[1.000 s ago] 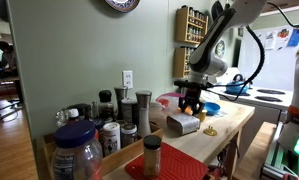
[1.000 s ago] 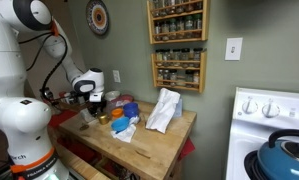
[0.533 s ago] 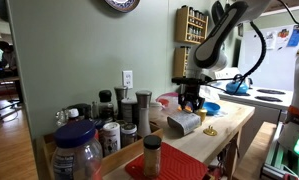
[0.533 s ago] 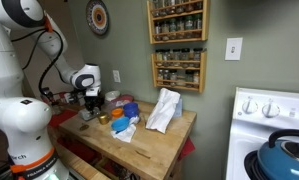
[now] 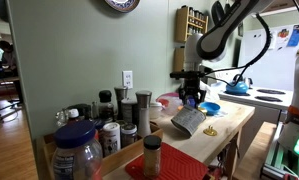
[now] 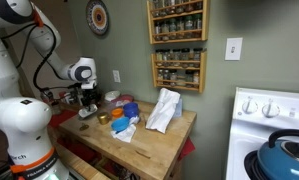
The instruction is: Pick up the can
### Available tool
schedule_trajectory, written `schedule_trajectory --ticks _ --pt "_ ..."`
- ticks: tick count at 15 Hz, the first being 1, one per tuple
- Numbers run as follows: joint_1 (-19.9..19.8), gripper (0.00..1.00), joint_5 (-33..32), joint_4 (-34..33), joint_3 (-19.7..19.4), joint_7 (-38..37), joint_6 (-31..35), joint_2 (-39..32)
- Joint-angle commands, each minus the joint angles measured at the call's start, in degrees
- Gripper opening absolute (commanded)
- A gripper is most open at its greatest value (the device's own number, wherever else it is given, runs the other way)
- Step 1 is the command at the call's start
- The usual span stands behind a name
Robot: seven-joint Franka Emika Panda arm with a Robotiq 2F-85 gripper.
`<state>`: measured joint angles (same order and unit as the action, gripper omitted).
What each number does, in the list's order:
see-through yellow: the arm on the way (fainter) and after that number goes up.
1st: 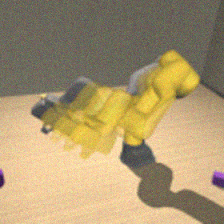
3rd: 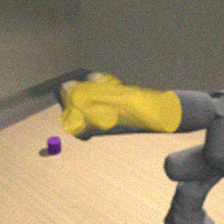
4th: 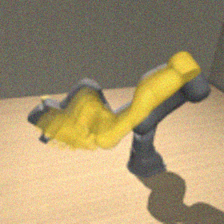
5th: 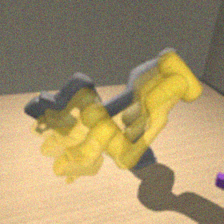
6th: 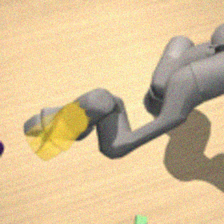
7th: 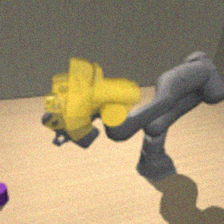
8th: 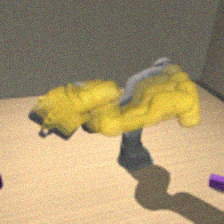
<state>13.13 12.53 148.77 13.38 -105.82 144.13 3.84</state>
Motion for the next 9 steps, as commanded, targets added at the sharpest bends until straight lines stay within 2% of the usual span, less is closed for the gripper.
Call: schedule_trajectory --ticks 1,9 --pt "0.4 0.36 -2.8 -1.1 1.7 -4.6 -4.4 2.1" --pt "1.5 0.36 -8.1 -3.3 4.8 -11.9 -7.7 2.2"
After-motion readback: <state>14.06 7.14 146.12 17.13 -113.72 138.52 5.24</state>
